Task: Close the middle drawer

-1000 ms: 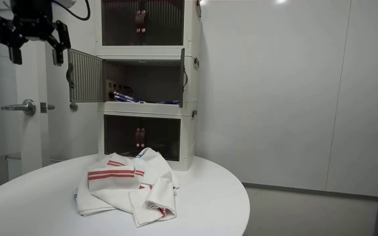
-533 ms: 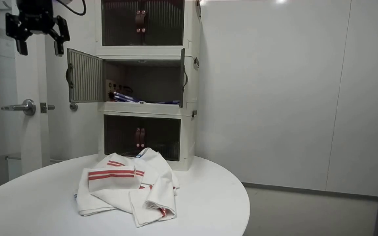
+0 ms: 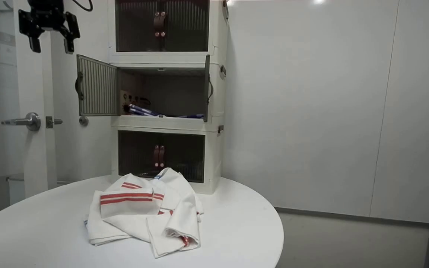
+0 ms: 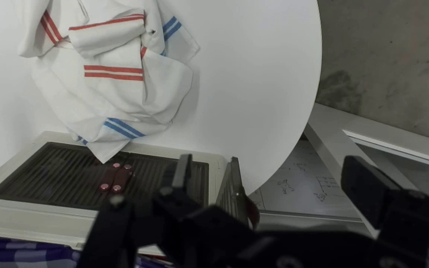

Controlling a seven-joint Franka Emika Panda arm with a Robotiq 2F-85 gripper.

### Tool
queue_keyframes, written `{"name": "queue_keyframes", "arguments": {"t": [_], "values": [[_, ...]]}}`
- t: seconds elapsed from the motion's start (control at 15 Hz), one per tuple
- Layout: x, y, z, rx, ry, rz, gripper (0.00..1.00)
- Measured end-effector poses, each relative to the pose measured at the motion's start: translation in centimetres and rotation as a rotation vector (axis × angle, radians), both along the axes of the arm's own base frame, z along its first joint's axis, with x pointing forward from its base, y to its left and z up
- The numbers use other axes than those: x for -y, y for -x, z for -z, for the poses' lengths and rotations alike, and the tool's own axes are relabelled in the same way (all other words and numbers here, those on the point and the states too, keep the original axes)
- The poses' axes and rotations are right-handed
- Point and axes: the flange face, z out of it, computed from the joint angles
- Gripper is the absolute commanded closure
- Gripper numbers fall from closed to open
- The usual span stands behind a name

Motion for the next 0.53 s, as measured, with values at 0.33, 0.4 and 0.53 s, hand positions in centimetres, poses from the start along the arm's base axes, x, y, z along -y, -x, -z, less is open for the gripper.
{"name": "queue_keyframes", "arguments": {"t": [0.33,0.4,0.53], "values": [[-1.7,-2.2,-0.9,0.055,-0.022,0.088,0.00],[-2.0,-2.7,-1.0,0.082,-0.020,0.109,0.00],[-2.6,-3.6,-1.1,0.146,-0.003,0.151,0.00]]}}
